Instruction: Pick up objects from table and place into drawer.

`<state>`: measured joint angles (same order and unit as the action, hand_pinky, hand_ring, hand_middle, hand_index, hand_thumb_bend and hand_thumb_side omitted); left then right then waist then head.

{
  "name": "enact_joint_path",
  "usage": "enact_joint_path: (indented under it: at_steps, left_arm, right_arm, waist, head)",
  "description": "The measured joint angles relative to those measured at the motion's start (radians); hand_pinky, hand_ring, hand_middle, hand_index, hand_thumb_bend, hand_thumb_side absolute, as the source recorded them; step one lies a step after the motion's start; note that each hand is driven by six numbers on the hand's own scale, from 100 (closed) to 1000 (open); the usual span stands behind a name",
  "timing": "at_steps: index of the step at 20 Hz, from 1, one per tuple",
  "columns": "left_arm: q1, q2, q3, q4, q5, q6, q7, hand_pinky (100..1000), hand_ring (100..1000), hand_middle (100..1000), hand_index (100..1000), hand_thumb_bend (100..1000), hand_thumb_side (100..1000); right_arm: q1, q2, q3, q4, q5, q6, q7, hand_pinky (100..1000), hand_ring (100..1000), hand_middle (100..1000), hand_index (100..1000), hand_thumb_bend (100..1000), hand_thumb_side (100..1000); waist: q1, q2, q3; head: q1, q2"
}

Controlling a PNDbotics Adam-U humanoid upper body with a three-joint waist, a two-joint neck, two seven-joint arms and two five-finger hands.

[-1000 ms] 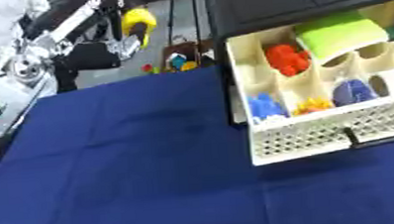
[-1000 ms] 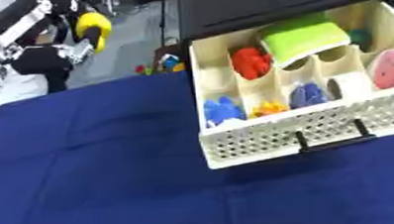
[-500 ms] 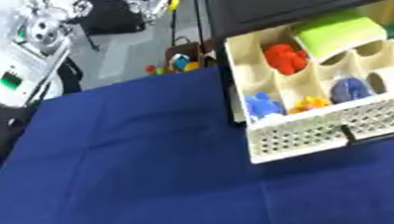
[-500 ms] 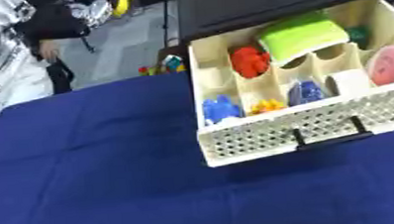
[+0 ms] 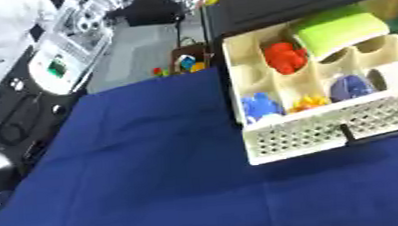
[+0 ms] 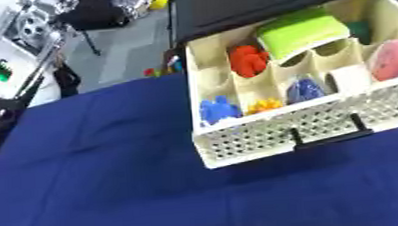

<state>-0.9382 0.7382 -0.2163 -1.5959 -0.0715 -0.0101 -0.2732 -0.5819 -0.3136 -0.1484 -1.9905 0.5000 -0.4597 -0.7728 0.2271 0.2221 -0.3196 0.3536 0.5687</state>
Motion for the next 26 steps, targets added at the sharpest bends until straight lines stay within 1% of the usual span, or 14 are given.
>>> enact_joint_path:
  at_steps: [3, 8, 12, 16, 17, 18, 19, 20, 21, 22, 23, 24, 25, 26]
  left_arm:
    - [-0.020, -0.021, -0.009, 0.032, 0.032, 0.000, 0.000, 194, 401, 492, 590, 100, 523]
    - [-0.032, -0.058, -0.031, 0.106, 0.089, 0.000, 0.003, 198, 403, 496, 594, 100, 518]
    - [-0.036, -0.072, -0.053, 0.158, 0.133, 0.003, -0.030, 209, 410, 506, 604, 100, 522]
    - [-0.059, -0.089, -0.064, 0.195, 0.117, -0.007, -0.055, 234, 430, 524, 626, 114, 524]
    - [-0.063, -0.093, -0.065, 0.204, 0.108, -0.011, -0.058, 262, 448, 537, 646, 184, 528]
    - [-0.067, -0.097, -0.065, 0.214, 0.098, -0.016, -0.061, 262, 448, 537, 646, 184, 528]
    - [-0.069, -0.101, -0.065, 0.221, 0.087, -0.023, -0.066, 343, 489, 550, 680, 415, 574]
    - [-0.071, -0.104, -0.065, 0.226, 0.078, -0.031, -0.073, 374, 508, 556, 691, 495, 598]
    - [-0.071, -0.105, -0.065, 0.228, 0.069, -0.041, -0.083, 427, 549, 593, 728, 629, 643]
    - [-0.071, -0.105, -0.065, 0.230, 0.063, -0.052, -0.096, 452, 570, 610, 749, 685, 662]
    - [-0.070, -0.104, -0.064, 0.231, 0.061, -0.064, -0.114, 494, 610, 646, 789, 769, 702]
    - [-0.070, -0.103, -0.063, 0.231, 0.062, -0.075, -0.138, 503, 623, 659, 797, 799, 722]
    - [-0.070, -0.101, -0.061, 0.232, 0.066, -0.085, -0.165, 521, 666, 707, 826, 851, 743]
    - [-0.070, -0.097, -0.057, 0.234, 0.073, -0.093, -0.192, 526, 678, 718, 836, 868, 749]
  right_arm:
    - [-0.011, 0.000, 0.001, 0.000, -0.003, -0.002, 0.002, 635, 694, 623, 748, 100, 1000]
    - [-0.031, 0.000, 0.001, 0.000, -0.012, -0.003, 0.003, 636, 696, 622, 749, 100, 1000]
    - [-0.037, 0.001, 0.001, 0.000, -0.026, -0.003, 0.003, 638, 698, 621, 750, 100, 1000]
    - [-0.043, 0.005, 0.002, 0.000, -0.036, -0.004, 0.004, 639, 698, 620, 750, 100, 1000]
    - [-0.043, 0.008, 0.002, 0.000, -0.037, -0.004, 0.004, 639, 698, 620, 750, 100, 1000]
    - [-0.043, 0.010, 0.003, 0.000, -0.038, -0.005, 0.005, 639, 698, 620, 750, 100, 1000]
    - [-0.043, 0.010, 0.004, 0.000, -0.040, -0.005, 0.005, 639, 698, 620, 750, 100, 1000]
    - [-0.043, 0.011, 0.004, 0.000, -0.041, -0.005, 0.005, 639, 698, 620, 750, 100, 1000]
    - [-0.044, 0.011, 0.005, 0.000, -0.041, -0.005, 0.005, 640, 699, 619, 750, 100, 1000]
    - [-0.044, 0.011, 0.006, 0.000, -0.042, -0.005, 0.005, 640, 699, 619, 750, 100, 1000]
    - [-0.044, 0.011, 0.006, 0.000, -0.043, -0.005, 0.005, 640, 699, 619, 751, 100, 1000]
    - [-0.044, 0.011, 0.006, 0.000, -0.043, -0.005, 0.005, 640, 699, 619, 751, 100, 1000]
    - [-0.044, 0.011, 0.006, 0.000, -0.044, -0.005, 0.005, 640, 699, 619, 751, 100, 1000]
    - [-0.044, 0.011, 0.006, 0.000, -0.044, -0.005, 0.005, 640, 699, 618, 751, 100, 1000]
  waist:
    - [0.008, 0.003, -0.021]
    - [0.010, 0.012, -0.048]
    - [0.010, 0.019, -0.056]
    - [0.010, 0.022, -0.059]
    - [0.010, 0.022, -0.060]
    - [0.010, 0.022, -0.061]
    - [0.010, 0.022, -0.062]
    - [0.010, 0.022, -0.062]
    - [0.010, 0.022, -0.062]
    - [0.010, 0.022, -0.062]
    - [0.010, 0.023, -0.062]
    - [0.010, 0.024, -0.061]
    - [0.010, 0.024, -0.061]
    - [0.010, 0.024, -0.060]
  head:
    - [0.011, -0.002]
    - [0.034, -0.008]
    - [0.034, -0.008]
    - [0.038, -0.009]
    - [0.039, -0.009]
    - [0.041, -0.009]
    - [0.042, -0.010]
    - [0.042, -0.012]
    - [0.042, -0.013]
    - [0.042, -0.016]
    - [0.039, -0.016]
    - [0.037, -0.016]
    - [0.036, -0.016]
    - [0.033, -0.016]
